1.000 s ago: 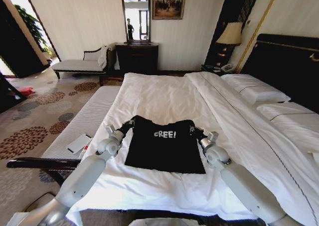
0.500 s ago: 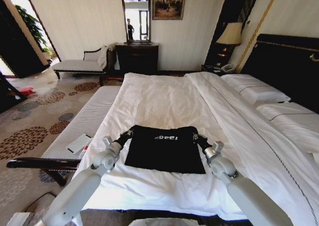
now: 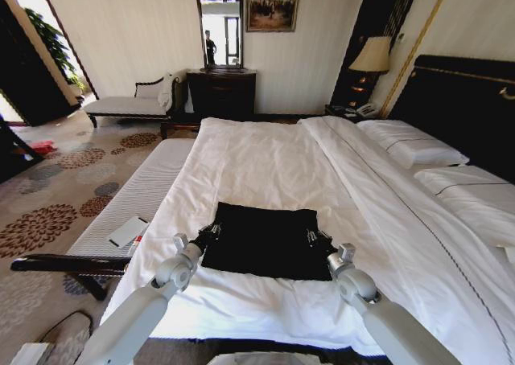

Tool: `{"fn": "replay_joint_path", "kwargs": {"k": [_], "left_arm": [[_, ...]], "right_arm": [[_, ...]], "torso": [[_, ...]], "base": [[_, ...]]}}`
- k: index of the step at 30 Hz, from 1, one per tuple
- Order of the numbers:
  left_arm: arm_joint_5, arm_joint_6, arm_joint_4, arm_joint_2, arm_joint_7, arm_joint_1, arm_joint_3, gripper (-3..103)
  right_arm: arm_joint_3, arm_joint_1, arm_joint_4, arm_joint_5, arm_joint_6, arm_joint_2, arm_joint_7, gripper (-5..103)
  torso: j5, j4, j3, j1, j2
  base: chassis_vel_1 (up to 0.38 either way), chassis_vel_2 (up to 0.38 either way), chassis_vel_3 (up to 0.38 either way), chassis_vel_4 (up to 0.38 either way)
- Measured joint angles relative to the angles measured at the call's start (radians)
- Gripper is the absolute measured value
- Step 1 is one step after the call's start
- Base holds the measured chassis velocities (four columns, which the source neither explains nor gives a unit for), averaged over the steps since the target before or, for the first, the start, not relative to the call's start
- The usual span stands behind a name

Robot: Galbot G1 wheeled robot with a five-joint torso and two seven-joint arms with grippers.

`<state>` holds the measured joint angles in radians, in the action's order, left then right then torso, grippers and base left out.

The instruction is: Fold the clothes on the bed.

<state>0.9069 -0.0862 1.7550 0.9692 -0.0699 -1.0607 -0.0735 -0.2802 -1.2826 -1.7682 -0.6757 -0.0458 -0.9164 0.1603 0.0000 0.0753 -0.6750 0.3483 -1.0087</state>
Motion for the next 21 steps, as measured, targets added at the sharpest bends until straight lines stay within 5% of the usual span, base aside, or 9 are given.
{"fn": "replay_joint_path", "kwargs": {"k": [10, 15, 18, 21], "left_arm": [[-0.068, 0.009, 0.08, -0.051, 0.007, -0.046, -0.015, 68], [-0.028, 0.01, 0.098, -0.066, -0.005, -0.025, -0.048, 85], [0.008, 0.004, 0.107, -0.078, -0.02, 0.002, -0.062, 98], [0.031, -0.005, 0.088, -0.088, -0.025, 0.028, -0.064, 100]], "right_arm": [[-0.08, -0.106, -0.084, 0.023, 0.03, -0.003, -0.008, 71], [-0.147, -0.097, -0.13, -0.104, 0.005, 0.009, -0.006, 87], [-0.183, -0.05, -0.158, -0.27, -0.112, 0.039, 0.016, 96], [-0.184, 0.008, -0.136, -0.341, -0.156, 0.069, 0.025, 100]], "torso": [[0.0, -0.0001, 0.0, 0.0, 0.0], [0.0, -0.0002, 0.0, 0.0, 0.0], [0.0, 0.0001, 0.0, 0.0, 0.0], [0.0005, 0.0, 0.0, 0.0, 0.0]], "base": [[0.0, 0.0, 0.0, 0.0], [0.0, 0.0, 0.0, 0.0], [0.0, 0.0, 0.0, 0.0], [0.0, 0.0, 0.0, 0.0]]}}
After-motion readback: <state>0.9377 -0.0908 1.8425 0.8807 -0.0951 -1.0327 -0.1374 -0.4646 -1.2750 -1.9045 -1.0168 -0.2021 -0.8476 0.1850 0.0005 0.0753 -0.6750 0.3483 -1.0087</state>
